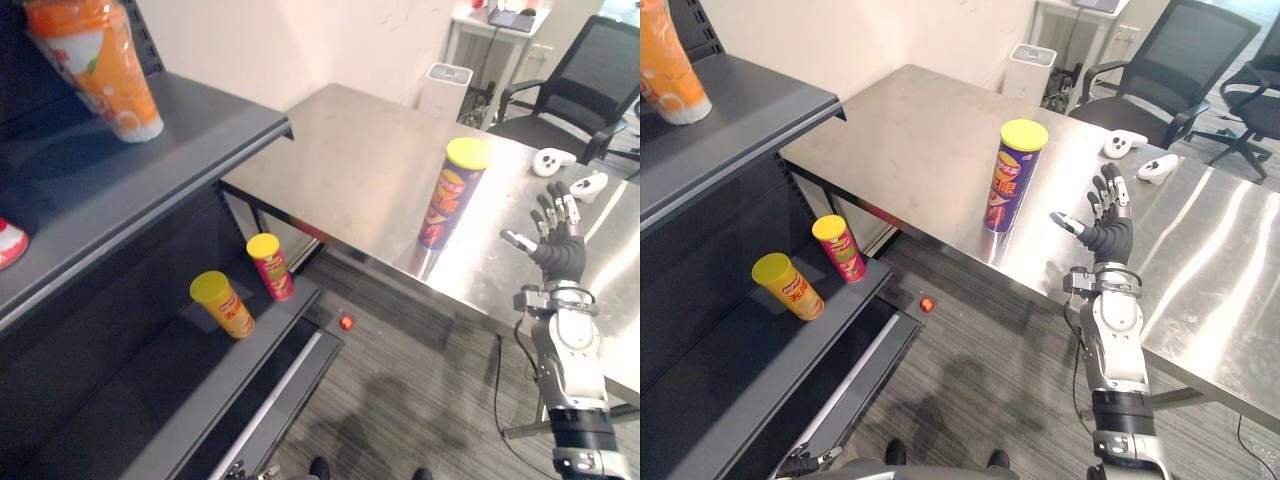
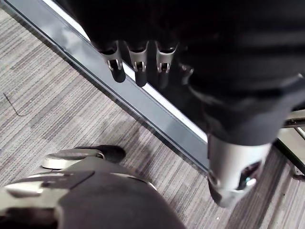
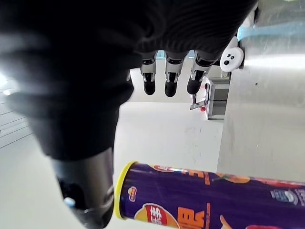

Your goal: Put the gum and the chips on the shelf.

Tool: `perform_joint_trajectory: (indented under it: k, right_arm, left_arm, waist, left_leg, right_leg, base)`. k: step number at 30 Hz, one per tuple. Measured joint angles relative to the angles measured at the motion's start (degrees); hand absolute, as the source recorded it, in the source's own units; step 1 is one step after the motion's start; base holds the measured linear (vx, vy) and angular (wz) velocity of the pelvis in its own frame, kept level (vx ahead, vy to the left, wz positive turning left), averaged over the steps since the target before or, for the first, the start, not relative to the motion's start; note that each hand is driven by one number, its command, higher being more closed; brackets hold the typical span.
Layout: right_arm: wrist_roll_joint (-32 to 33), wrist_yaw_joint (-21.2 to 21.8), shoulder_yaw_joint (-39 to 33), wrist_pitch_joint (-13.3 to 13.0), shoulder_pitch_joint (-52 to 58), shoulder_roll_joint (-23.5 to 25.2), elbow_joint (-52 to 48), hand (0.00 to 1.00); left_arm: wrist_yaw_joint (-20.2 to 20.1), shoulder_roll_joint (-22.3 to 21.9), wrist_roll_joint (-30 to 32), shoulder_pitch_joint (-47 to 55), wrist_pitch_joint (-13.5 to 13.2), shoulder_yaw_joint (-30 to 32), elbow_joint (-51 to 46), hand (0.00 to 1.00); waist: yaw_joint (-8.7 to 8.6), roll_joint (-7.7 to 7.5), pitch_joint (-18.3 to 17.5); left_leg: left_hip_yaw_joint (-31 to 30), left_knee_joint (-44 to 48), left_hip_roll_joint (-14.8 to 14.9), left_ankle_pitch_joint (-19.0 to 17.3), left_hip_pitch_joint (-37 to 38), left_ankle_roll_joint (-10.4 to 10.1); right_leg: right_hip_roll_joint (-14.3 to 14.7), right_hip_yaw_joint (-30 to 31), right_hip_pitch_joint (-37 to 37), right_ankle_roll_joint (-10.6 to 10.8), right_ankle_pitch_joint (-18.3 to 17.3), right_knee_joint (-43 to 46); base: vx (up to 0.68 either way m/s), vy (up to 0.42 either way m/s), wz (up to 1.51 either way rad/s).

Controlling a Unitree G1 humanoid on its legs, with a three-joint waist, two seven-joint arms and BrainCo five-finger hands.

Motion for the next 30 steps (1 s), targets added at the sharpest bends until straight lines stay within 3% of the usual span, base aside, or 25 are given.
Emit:
perform_joint_trajectory:
  k: [4,15,30]
  right_arm:
    - [-1.02,-1.47,0.07,0.11,-1.75,0.01,2.3,0.0]
    - [-4.0,-6.07,0.01,2.08,-7.73,0.04,12.11,0.0]
    - [-4.4,-6.09,1.84,3.31,-12.88,0.04,16.28,0.0]
  left_arm:
    - [0.17,-0.02,-0.02,0.12,0.03,0.03,0.04,0.0]
    - [1.14,-0.01,-0.05,-0.07,0.03,0.02,-0.49,0.0]
    - [1.67,-0.04,-0.21,-0.14,0.01,-0.18,-1.05,0.0]
  waist:
    - [0.89,-0.01,0.1]
    - [1.33,-0.06,2.25]
    - [2.62,0.06,3.74]
  left_leg:
    - [-0.63,-0.05,0.0,0.36,-0.53,-0.06]
    - [-1.99,-2.1,-0.13,2.51,-0.72,-0.12]
    - [-1.99,-3.18,-0.2,3.0,-0.77,-0.13]
  right_leg:
    - [0.07,-0.63,-0.04,-0.01,0.0,0.02]
    - [0.13,-1.8,-0.35,-0.25,-0.14,0.08]
    - [0.16,-1.86,-0.89,-0.25,-0.12,0.03]
  base:
    - [-0.02,-0.018,0.11]
    - [-0.02,-0.009,0.06]
    - [0.0,0.0,0.0]
